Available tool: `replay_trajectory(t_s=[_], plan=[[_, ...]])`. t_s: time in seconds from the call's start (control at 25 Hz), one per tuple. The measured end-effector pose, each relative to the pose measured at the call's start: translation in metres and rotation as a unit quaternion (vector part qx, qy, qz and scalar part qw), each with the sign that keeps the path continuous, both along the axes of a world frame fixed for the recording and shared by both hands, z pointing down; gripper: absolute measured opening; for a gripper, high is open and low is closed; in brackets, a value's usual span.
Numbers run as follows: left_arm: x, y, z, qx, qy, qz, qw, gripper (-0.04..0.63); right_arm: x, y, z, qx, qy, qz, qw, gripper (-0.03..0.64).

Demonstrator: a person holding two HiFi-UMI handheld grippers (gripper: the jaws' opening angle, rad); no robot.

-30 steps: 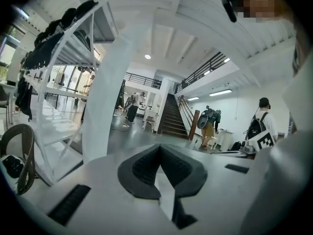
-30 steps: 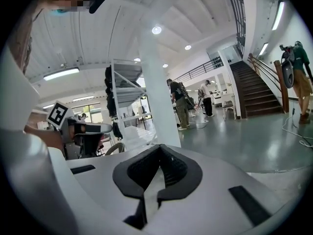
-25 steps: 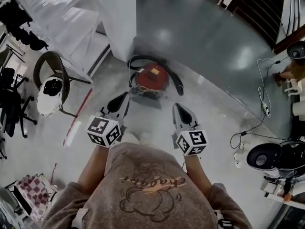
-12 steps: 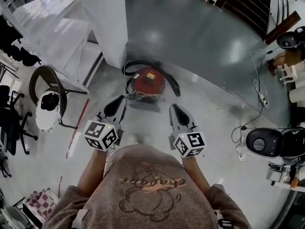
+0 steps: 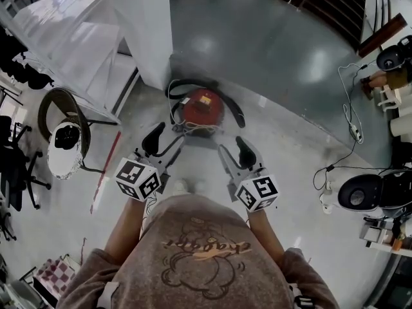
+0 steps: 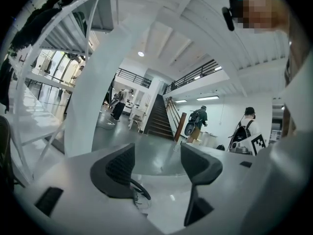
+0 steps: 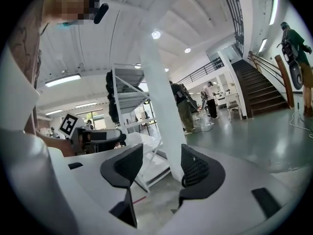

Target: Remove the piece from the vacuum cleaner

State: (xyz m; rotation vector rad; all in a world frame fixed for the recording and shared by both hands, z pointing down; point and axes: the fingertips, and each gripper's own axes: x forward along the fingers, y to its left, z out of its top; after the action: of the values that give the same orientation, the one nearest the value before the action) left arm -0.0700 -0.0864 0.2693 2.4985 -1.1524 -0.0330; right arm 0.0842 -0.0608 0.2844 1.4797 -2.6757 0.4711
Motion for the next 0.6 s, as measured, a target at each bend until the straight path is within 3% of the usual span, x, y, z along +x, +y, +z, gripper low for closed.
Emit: replay_trajectory(t_s=[0.6], plan=[[0.004, -0.017, 0.023, -0.021, -0.021, 0.043, 0.9986, 0.290, -0.002, -0.015, 0.025, -0.020, 0.016, 0.002, 1.000, 0.216]])
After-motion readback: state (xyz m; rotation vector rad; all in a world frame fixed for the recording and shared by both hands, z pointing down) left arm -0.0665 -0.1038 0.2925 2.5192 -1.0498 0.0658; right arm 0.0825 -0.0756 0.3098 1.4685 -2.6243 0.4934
